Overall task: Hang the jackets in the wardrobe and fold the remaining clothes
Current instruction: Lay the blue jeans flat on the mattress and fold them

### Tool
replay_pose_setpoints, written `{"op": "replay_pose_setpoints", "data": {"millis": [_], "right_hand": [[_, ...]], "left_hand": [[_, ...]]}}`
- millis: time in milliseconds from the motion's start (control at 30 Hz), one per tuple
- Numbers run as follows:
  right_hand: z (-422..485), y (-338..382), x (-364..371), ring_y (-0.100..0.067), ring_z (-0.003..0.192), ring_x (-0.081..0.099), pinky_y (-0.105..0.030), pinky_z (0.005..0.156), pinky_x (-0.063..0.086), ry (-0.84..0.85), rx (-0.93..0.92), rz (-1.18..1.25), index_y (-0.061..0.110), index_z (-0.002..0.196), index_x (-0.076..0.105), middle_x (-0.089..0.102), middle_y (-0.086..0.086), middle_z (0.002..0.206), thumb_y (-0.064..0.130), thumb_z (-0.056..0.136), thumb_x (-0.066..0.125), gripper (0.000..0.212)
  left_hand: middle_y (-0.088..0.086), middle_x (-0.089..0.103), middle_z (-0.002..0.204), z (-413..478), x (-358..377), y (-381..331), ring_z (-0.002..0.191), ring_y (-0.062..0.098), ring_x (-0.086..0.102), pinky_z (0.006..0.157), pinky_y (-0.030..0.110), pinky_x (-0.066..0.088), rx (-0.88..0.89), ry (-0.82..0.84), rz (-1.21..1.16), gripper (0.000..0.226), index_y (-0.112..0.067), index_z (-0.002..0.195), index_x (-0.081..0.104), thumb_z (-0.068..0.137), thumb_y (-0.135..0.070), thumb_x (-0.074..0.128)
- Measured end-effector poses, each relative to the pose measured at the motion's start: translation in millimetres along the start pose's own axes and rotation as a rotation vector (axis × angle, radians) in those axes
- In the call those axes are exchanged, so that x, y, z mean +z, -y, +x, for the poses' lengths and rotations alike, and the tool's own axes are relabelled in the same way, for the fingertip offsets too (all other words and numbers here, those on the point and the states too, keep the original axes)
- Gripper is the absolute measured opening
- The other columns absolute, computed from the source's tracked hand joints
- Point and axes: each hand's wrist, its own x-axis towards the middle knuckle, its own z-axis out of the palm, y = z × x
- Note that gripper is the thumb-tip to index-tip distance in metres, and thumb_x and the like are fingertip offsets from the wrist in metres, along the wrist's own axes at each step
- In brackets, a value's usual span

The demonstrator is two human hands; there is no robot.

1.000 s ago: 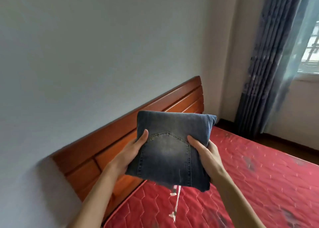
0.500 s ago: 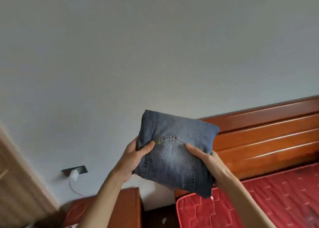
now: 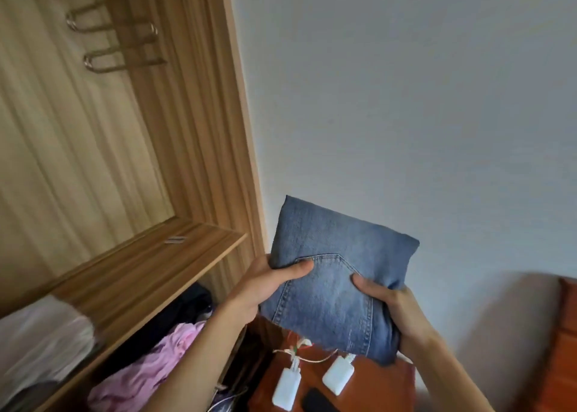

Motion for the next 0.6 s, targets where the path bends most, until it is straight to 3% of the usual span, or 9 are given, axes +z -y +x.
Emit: {"op": "replay_pose_setpoints", "data": {"millis": [167, 267, 333, 433, 500, 600], "right_hand": [[65, -13, 87, -0.036, 0.089, 0.074, -0.044, 0.075, 0.061, 0.099, -0.045, -0.04, -0.001, 0.109, 0.066, 0.076, -0.017, 0.101, 0.009, 0.07, 0.084, 0.044], [101, -25, 129, -0.038, 0.091, 0.074, -0.051, 0.086, 0.058, 0.163, -0.007, -0.046, -0.004, 0.108, 0.068, 0.076, -0.019, 0.101, 0.013, 0.071, 0.085, 0.044], [122, -33, 155, -0.037, 0.09, 0.074, -0.048, 0.084, 0.059, 0.212, 0.028, -0.055, -0.005, 0.107, 0.068, 0.076, -0.019, 0.099, 0.012, 0.075, 0.083, 0.039], [155, -49, 191, -0.035, 0.087, 0.075, -0.041, 0.074, 0.062, 0.282, 0.068, -0.054, -0.003, 0.107, 0.068, 0.076, -0.018, 0.096, 0.01, 0.078, 0.08, 0.034], [179, -58, 214, -0.032, 0.09, 0.075, -0.043, 0.08, 0.061, 0.344, 0.082, -0.052, 0.001, 0.112, 0.068, 0.077, -0.015, 0.1, 0.013, 0.076, 0.083, 0.041], [217, -69, 247, -0.026, 0.092, 0.075, -0.046, 0.087, 0.059, 0.438, 0.076, -0.074, 0.011, 0.115, 0.067, 0.078, -0.006, 0.101, 0.024, 0.069, 0.086, 0.052]], "left_hand": [[0.01, 0.076, 0.106, 12, -92, 19, 0.097, 0.028, 0.074, 0.088, 0.045, 0.058, -0.004, -0.241, -0.147, 0.048, -0.008, 0.111, 0.071, 0.068, -0.019, 0.089], [0.003, 0.078, 0.098, 11, -128, 26, 0.087, 0.019, 0.075, 0.068, 0.028, 0.059, 0.025, -0.389, -0.164, 0.03, -0.01, 0.105, 0.071, 0.077, -0.014, 0.082], [-0.004, 0.078, 0.09, 10, -148, 29, 0.08, 0.01, 0.075, 0.06, 0.019, 0.055, 0.037, -0.495, -0.143, 0.021, -0.013, 0.1, 0.072, 0.081, -0.018, 0.08], [-0.001, 0.079, 0.093, 14, -182, 33, 0.085, 0.015, 0.075, 0.075, 0.03, 0.059, 0.018, -0.626, -0.121, 0.039, -0.013, 0.1, 0.074, 0.073, -0.041, 0.082], [0.003, 0.078, 0.097, 21, -204, 35, 0.09, 0.021, 0.075, 0.085, 0.04, 0.059, 0.01, -0.703, -0.114, 0.05, -0.011, 0.099, 0.075, 0.068, -0.05, 0.082], [0.005, 0.078, 0.096, 33, -227, 35, 0.086, 0.019, 0.075, 0.07, 0.033, 0.061, 0.04, -0.806, -0.152, 0.04, -0.008, 0.102, 0.073, 0.078, -0.04, 0.079]]}}
